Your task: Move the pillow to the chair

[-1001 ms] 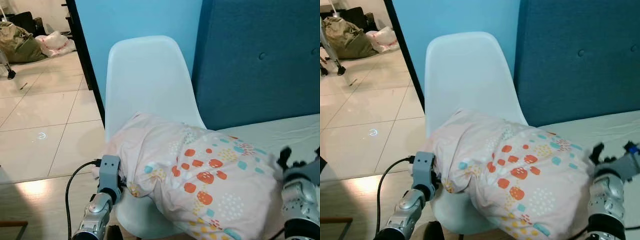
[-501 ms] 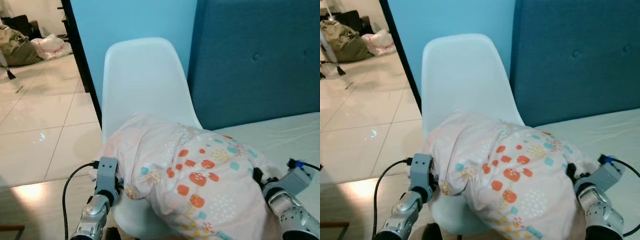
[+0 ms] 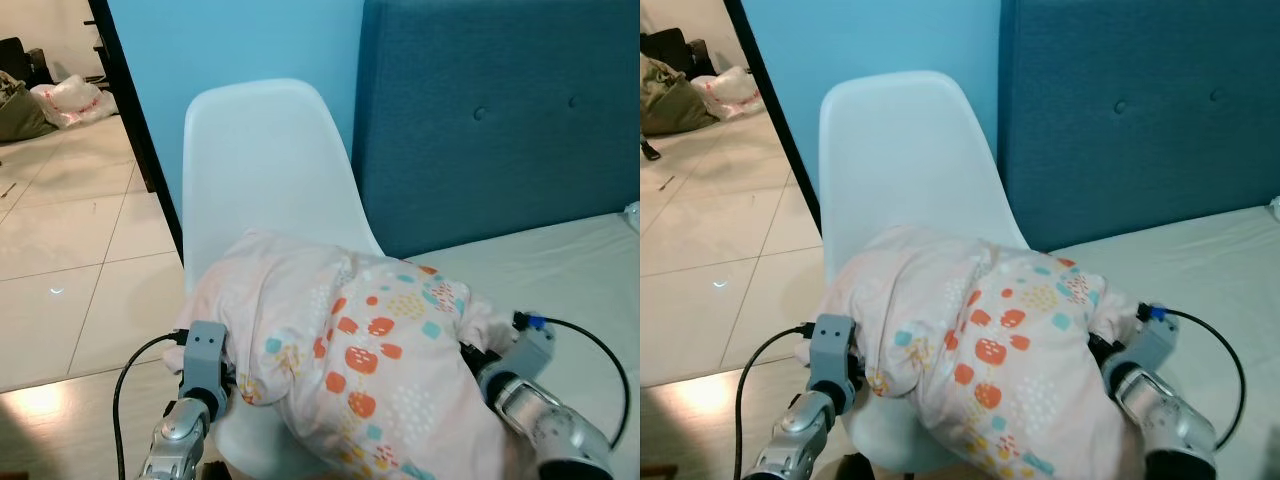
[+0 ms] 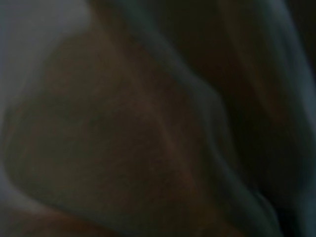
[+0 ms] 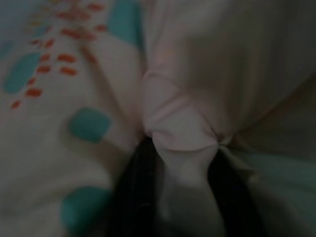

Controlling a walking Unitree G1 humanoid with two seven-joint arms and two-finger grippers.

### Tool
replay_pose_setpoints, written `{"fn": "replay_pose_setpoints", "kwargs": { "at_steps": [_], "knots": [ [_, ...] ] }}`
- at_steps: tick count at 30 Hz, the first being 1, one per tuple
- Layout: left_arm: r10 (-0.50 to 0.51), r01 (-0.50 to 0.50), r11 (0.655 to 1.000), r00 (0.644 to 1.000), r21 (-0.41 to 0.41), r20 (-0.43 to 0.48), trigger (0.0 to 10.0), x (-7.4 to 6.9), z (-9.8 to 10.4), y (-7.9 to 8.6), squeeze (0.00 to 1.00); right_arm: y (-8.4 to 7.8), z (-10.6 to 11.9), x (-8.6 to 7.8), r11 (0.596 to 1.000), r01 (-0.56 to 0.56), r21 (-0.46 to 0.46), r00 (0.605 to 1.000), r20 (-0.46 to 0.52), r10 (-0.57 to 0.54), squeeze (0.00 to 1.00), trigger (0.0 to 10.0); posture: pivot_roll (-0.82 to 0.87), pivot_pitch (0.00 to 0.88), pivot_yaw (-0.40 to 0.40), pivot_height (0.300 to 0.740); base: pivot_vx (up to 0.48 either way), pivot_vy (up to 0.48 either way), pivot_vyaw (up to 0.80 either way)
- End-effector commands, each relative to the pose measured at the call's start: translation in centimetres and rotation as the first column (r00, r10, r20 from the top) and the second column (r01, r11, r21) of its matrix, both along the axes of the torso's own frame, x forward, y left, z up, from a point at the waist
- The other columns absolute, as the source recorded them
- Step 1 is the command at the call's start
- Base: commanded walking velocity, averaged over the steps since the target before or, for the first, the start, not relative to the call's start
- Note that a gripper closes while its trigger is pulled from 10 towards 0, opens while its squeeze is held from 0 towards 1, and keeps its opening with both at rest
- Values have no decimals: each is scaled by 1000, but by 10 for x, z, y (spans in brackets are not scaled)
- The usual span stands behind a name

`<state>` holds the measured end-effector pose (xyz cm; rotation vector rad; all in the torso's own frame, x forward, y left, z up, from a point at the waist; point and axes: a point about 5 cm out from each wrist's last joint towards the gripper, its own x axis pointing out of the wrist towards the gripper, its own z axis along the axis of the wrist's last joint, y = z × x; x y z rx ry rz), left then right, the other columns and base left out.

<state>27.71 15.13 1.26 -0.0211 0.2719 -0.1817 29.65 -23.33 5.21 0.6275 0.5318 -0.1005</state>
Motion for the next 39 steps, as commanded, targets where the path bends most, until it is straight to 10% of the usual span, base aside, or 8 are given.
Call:
{"fn": "replay_pose_setpoints", "kwargs": {
  "at_steps": [1, 8, 12, 21, 26, 35, 39],
  "knots": [
    [-58, 58, 998, 998, -3, 20, 10000, 3, 6, -11, 0, 47, -5, 13, 985, -159, 66, 987, 45, 156, 0, 0, 5, 38, 44, 418, 0, 0, 0],
    [-54, 54, 999, 998, -4, 28, 10000, 5, 9, -10, 0, 90, 32, 50, 960, -275, 56, 927, 280, 249, 0, 0, 26, 37, 47, 418, 0, 0, 0],
    [-19, 20, 999, 999, -26, 44, 10000, 6, 14, -4, 0, 140, 53, 67, 900, -428, -84, 842, 326, 431, 0, 0, 58, 31, 37, 418, 0, 0, 0],
    [33, -27, 995, 998, -100, 58, 10000, 8, 20, -2, 0, 195, 52, 59, 741, -615, -268, 671, 316, 671, 0, 0, 74, 34, 32, 418, 0, 0, 0],
    [36, -29, 993, 997, -117, 62, 10000, 8, 22, -3, 0, 201, 31, 48, 669, -648, -363, 641, 214, 737, 0, 0, 67, 39, 32, 418, 0, 0, 0],
    [68, -36, 959, 992, -279, 104, 10000, 10, 38, 3, 0, 166, -7, 37, 718, -537, -442, 796, 17, 605, 0, 0, 52, 51, 40, 418, 0, 0, 0],
    [156, -84, 927, 973, -365, 171, 10000, 24, 61, 30, 0, 142, -19, 33, 787, -464, -407, 858, 11, 513, 0, 0, 40, 53, 41, 418, 0, 0, 0]
  ]
}}
